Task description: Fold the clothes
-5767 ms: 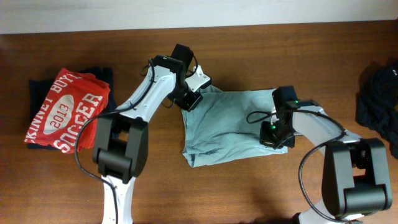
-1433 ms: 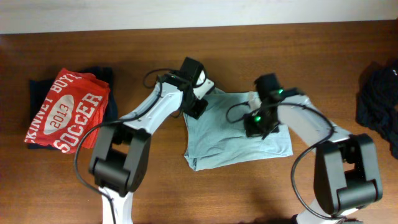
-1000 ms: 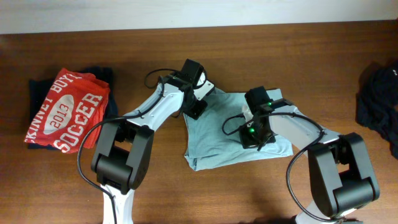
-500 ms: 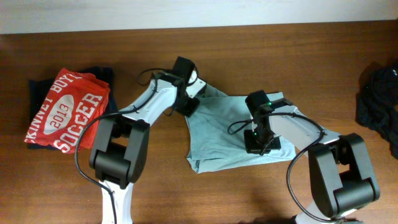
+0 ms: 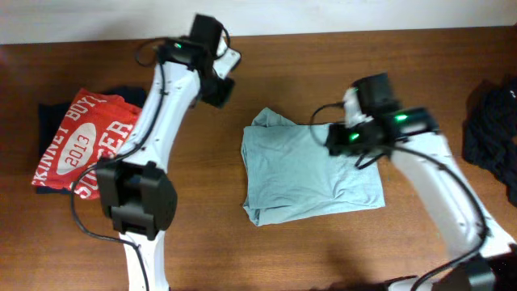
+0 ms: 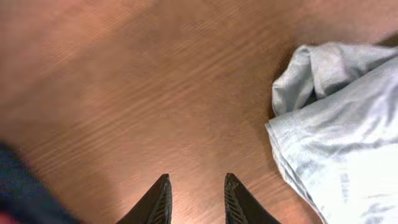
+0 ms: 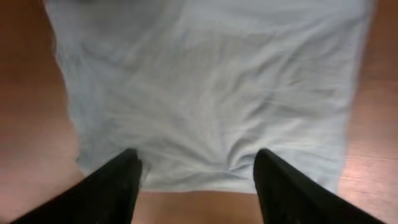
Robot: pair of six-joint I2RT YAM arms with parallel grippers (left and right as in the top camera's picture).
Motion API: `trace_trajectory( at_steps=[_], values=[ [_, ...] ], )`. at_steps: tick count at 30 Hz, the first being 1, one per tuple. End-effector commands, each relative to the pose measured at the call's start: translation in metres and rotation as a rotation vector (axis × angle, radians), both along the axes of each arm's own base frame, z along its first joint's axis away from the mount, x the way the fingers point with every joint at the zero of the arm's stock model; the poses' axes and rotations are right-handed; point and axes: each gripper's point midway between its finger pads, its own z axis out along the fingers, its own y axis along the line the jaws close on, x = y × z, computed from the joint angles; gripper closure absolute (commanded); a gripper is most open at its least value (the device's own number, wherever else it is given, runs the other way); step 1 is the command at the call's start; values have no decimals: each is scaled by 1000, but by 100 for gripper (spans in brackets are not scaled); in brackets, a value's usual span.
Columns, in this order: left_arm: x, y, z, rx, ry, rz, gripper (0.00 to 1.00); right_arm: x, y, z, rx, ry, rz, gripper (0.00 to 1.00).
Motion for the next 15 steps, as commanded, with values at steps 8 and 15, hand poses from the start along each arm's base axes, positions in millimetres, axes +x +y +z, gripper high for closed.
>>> trace_trajectory(
  at_steps=[8, 15],
  values=[
    [-36, 56, 138, -53, -177, 158, 58, 13, -103, -19, 327, 60, -185, 23],
    [-67, 96, 174, -94, -207, 320, 58, 5, -115, -84, 442, 210, -128, 23]
  ],
)
